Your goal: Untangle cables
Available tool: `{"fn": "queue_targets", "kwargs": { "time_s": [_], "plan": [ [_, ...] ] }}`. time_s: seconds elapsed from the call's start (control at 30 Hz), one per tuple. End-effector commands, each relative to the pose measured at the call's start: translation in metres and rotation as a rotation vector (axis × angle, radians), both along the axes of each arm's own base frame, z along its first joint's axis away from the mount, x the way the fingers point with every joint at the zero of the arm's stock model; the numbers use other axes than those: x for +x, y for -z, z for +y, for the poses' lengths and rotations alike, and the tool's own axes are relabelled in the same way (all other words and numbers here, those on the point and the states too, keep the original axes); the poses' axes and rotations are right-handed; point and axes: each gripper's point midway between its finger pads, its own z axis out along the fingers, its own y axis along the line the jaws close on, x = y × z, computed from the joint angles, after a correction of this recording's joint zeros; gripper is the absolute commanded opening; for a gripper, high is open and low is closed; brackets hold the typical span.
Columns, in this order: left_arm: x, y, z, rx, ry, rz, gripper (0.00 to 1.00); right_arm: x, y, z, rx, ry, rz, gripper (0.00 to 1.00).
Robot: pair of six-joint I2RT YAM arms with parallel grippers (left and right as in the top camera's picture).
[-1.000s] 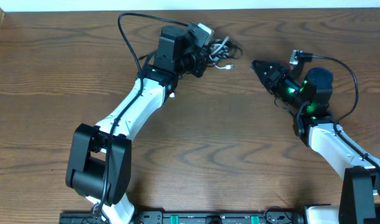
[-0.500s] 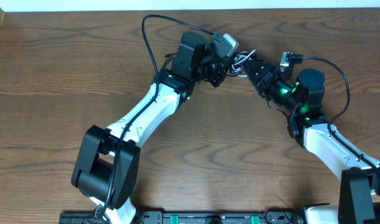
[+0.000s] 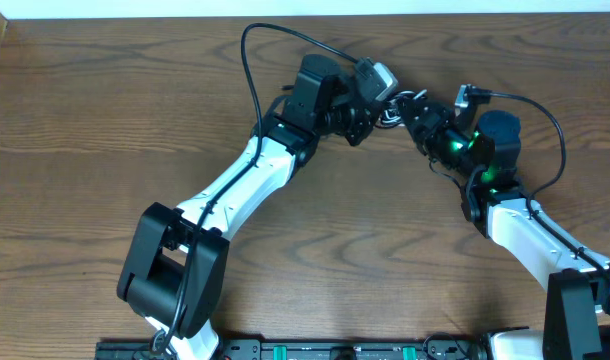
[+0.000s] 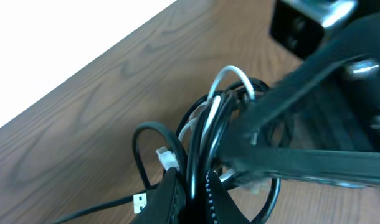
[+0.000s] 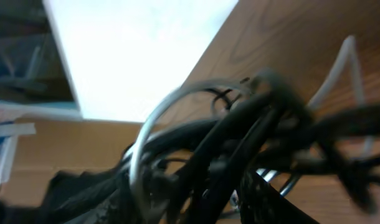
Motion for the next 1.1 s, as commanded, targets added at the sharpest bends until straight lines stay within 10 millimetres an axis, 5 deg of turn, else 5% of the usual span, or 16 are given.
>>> {"fn": "queue_targets", "kwargs": {
  "time_s": [0.0,0.17,0.23,0.3,0.63,0.8,1.07],
  "plan": [
    [-0.009,-0.022,-0.01,-0.047,0.081,-0.039,0.08,0.004,0.004,-0.007,-0.041,0.053,0.001,0.4],
    [-0.011,-0.023,-0.011,-0.05,0.09,-0.038,0.07,0.006,0.008,-0.012,-0.075,0.079,-0.002,0.33],
    [-0.013,-0.024,-0.012,-0.054,0.11,-0.043,0.07,0.007,0.008,-0.014,-0.092,0.085,-0.012,0.09],
    [-0.013,-0.024,-0.013,-0.055,0.11,-0.045,0.07,0.006,0.012,-0.016,-0.115,0.082,-0.01,0.01],
    [-0.002,-0.027,-0.005,-0.056,0.073,-0.069,0.08,-0.003,0.033,-0.02,-0.168,0.053,0.062,0.01],
    [0.04,-0.022,0.039,-0.033,-0.169,-0.032,0.07,-0.006,0.029,-0.024,-0.12,-0.004,0.064,0.01],
    [0.066,-0.022,0.084,-0.073,-0.302,0.026,0.08,-0.007,0.036,-0.037,-0.139,0.003,0.081,0.01]
  ]
}}
